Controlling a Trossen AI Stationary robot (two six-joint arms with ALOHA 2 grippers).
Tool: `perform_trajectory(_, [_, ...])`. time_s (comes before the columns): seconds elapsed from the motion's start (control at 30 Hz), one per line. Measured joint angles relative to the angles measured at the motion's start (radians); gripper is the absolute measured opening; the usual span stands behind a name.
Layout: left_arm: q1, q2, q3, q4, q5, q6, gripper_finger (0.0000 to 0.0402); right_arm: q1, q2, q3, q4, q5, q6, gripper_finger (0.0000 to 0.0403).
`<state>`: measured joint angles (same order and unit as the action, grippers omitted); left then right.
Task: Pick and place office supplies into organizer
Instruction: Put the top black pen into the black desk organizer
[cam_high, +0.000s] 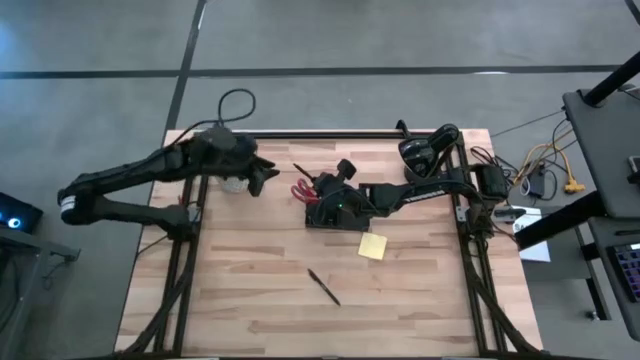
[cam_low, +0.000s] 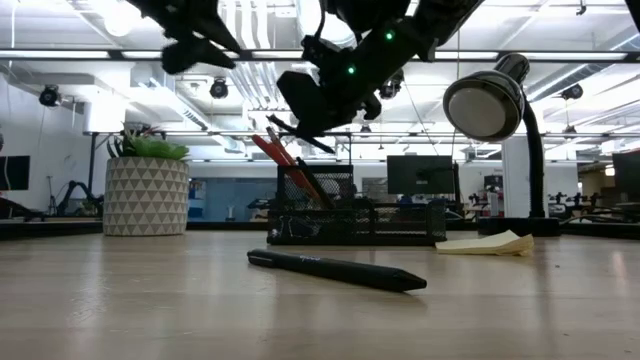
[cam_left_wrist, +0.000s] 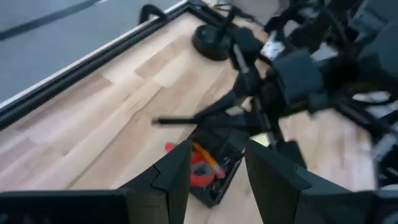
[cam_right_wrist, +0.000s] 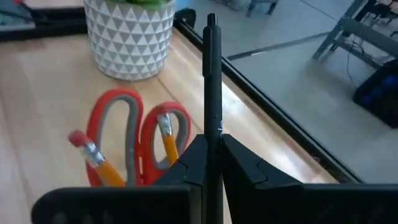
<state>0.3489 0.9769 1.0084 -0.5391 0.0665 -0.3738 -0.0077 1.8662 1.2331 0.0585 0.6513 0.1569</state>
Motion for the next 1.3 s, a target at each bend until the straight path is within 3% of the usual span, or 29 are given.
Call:
perform_trajectory(0.17, [0.143,0.089,0.02,0.028,0.174,0.11,0.0134,0.006,-0.015,0.004,-0.004,-0.026,-0.031,0.0022])
perform_trajectory(0.3, [0.251,0.181,0.045,0.027,0.42,0.223,0.0134,0.005,-0.028,0.021,-0.024,-0.027,-0.048,0.0022])
perform_trajectory(0.5, [0.339,0.273,0.058,0.028,0.548,0.257,0.0134,0.006,-0.043,0.04,-0.085,-0.031,-0.082,0.0022])
perform_trajectory(0.97, [0.345,0.309,0.061,0.065,0.63,0.351,0.0134,0.005,-0.047,0.039,-0.085,-0.052,-0.065,0.0022])
perform_trajectory(1.3, [0.337,0.402,0.055,0.069,0.714,0.467,0.0134,0.005,-0.047,0.039,-0.083,-0.052,-0.09,0.0022])
